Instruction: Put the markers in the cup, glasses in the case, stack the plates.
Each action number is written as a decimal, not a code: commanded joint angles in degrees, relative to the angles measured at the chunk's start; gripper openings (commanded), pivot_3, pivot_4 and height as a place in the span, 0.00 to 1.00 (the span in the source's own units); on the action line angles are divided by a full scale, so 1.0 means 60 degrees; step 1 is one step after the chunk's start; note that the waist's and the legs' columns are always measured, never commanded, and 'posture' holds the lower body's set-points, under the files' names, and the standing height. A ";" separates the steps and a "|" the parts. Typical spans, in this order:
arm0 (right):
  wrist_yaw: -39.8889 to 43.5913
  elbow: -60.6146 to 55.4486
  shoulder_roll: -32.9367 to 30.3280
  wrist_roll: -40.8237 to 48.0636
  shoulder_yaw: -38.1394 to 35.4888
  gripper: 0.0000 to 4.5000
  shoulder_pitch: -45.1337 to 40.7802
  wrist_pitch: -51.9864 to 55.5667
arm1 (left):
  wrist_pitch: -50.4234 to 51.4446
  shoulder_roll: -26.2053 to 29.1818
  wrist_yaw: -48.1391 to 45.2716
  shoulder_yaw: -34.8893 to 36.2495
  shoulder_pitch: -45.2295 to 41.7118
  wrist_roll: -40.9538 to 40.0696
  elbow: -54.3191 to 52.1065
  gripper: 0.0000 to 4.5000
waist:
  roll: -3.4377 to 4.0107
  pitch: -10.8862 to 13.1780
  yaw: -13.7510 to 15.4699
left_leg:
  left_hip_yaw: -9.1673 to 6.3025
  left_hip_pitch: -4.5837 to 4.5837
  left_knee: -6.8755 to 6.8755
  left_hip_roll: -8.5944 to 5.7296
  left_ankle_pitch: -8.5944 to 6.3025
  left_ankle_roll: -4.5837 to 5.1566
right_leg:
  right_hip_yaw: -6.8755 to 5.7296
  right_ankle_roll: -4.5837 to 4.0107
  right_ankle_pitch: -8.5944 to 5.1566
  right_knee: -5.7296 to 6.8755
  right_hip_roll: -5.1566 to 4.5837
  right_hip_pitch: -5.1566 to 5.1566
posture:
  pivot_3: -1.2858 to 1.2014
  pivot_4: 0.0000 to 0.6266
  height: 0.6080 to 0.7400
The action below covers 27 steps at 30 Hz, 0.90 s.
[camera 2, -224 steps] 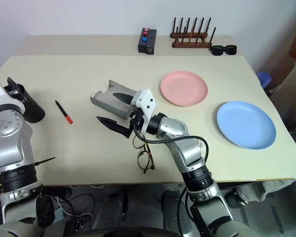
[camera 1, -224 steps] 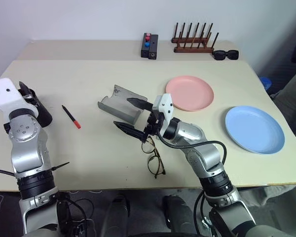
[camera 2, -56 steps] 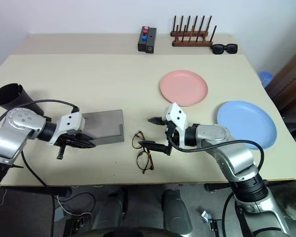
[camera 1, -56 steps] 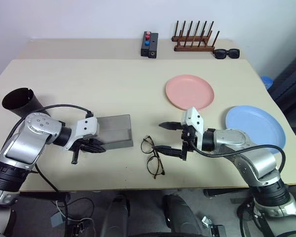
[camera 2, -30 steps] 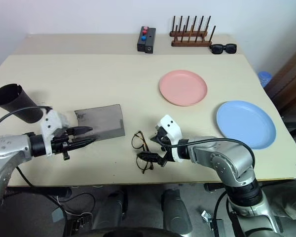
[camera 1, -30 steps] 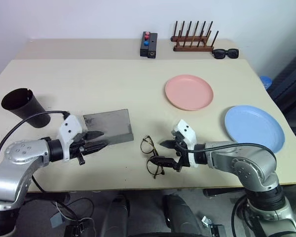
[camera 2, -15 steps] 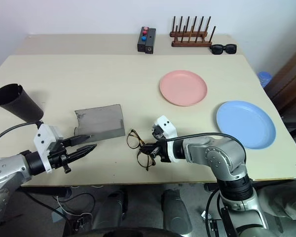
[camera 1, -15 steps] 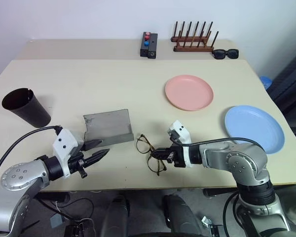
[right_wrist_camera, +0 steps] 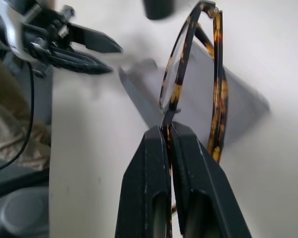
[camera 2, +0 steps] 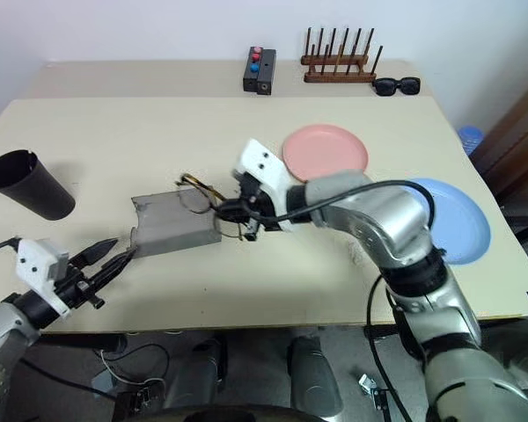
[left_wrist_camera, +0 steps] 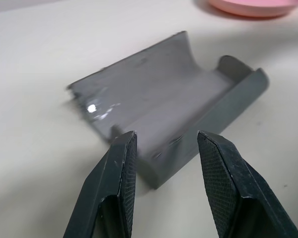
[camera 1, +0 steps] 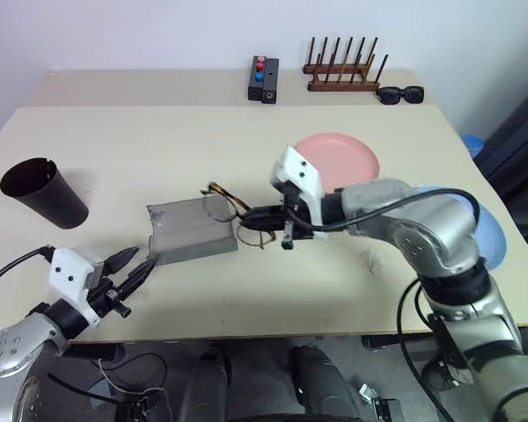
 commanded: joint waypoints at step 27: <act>0.5222 1.1268 0.4179 -0.5200 0.1353 0.15 -0.3729 -0.7678 | -0.0774 -0.0055 0.0350 0.0331 0.1098 -0.0187 -0.0435 0.43 | 0.0006 0.0004 -0.0161 | 0.0001 -0.0008 -0.0023 0.0001 -0.0002 -0.0008 | -0.0009 0.0001 0.0002 0.0003 0.0003 -0.0020 | 0.52 0.24 1.00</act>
